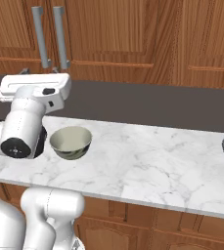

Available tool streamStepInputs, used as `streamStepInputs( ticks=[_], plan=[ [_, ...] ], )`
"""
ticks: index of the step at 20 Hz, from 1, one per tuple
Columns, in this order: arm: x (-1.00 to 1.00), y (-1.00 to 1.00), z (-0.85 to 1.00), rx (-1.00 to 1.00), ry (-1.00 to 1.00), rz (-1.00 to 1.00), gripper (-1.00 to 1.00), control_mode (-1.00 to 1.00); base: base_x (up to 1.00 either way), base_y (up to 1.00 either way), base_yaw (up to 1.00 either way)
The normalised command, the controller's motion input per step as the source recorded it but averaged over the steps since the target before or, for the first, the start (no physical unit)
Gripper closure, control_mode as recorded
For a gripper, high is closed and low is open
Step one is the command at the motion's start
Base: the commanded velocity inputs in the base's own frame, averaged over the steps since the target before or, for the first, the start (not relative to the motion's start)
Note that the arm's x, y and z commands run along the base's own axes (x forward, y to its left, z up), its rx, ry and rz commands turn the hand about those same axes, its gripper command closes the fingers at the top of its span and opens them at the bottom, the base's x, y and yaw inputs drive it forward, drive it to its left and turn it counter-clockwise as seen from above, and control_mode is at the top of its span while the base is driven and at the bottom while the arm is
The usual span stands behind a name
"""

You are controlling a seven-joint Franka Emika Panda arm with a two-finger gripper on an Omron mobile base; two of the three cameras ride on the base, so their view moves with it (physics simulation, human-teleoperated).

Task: Open the cabinet. Pick the kiwi and tangerine from the cabinet and place them into the bowl. Then close the cabinet.

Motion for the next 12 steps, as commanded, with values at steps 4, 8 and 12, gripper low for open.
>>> streamStepInputs(
  ticks=[4, 8, 12],
  plan=[
    [0.03, 0.44, 0.0, -0.14, 0.09, -0.01, -1.0, -1.0, 0.0, 0.0, 0.0],
    [0.1, 0.54, 0.0, -0.15, 0.15, -0.03, -1.0, -1.0, 0.0, 0.0, 0.0],
    [0.17, 0.38, 0.0, -0.11, 0.16, -0.09, -1.0, -1.0, 0.0, 0.0, 0.0]
  ],
)
